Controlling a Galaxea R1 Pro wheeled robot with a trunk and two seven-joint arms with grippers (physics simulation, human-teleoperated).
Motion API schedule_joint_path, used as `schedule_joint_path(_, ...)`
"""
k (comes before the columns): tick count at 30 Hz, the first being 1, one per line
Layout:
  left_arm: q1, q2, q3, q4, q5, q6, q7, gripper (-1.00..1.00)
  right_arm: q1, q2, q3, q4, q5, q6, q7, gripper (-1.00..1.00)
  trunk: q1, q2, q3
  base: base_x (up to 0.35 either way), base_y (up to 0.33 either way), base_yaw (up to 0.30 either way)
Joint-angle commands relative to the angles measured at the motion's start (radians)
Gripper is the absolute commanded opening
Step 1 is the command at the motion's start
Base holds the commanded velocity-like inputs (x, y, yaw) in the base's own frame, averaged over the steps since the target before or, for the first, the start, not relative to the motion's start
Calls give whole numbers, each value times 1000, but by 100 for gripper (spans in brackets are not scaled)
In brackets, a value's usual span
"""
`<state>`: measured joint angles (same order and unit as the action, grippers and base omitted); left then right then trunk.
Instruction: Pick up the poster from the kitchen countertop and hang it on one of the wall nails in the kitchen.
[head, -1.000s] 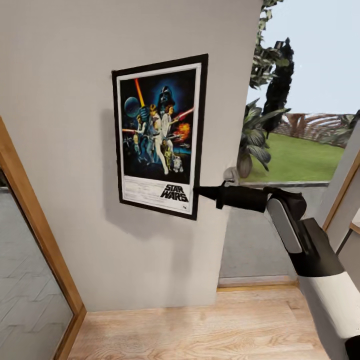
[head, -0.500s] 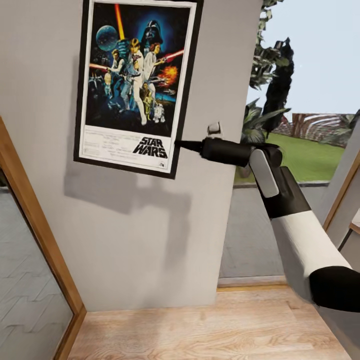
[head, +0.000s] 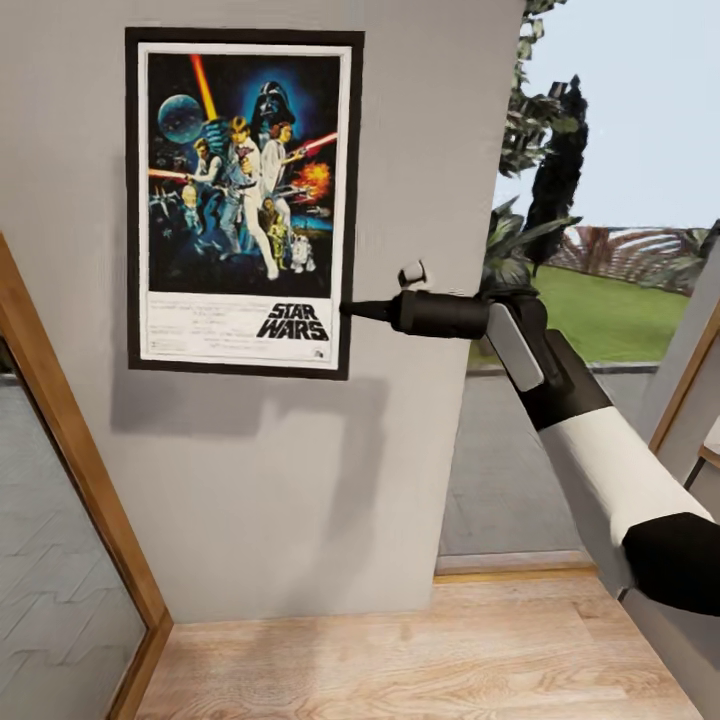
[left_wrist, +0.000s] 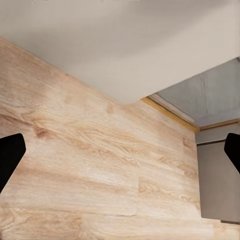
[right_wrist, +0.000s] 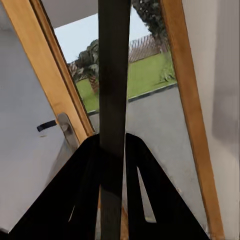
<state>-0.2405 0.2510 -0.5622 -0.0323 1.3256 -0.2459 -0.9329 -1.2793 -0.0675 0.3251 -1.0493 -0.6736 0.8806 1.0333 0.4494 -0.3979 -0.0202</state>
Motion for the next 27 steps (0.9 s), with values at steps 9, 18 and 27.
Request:
schedule_joint_path(9,-1,1,-8,0,7,-6,-1,100,7,-45,55,-7,-4,-3,19,-100,1,-2,-2,0,0,0)
schedule_joint_path(18,0,1,-8,0,7,-6,-1,100,10,-76,79,-30,-3,-76,20,-100,1,-2,-2,0,0,0)
schedule_joint_path(27,-1,1,-8,0,7,-6,-1,100,19,-86,83,-56,-3,-85,21,-100,1,-2,-2,0,0,0)
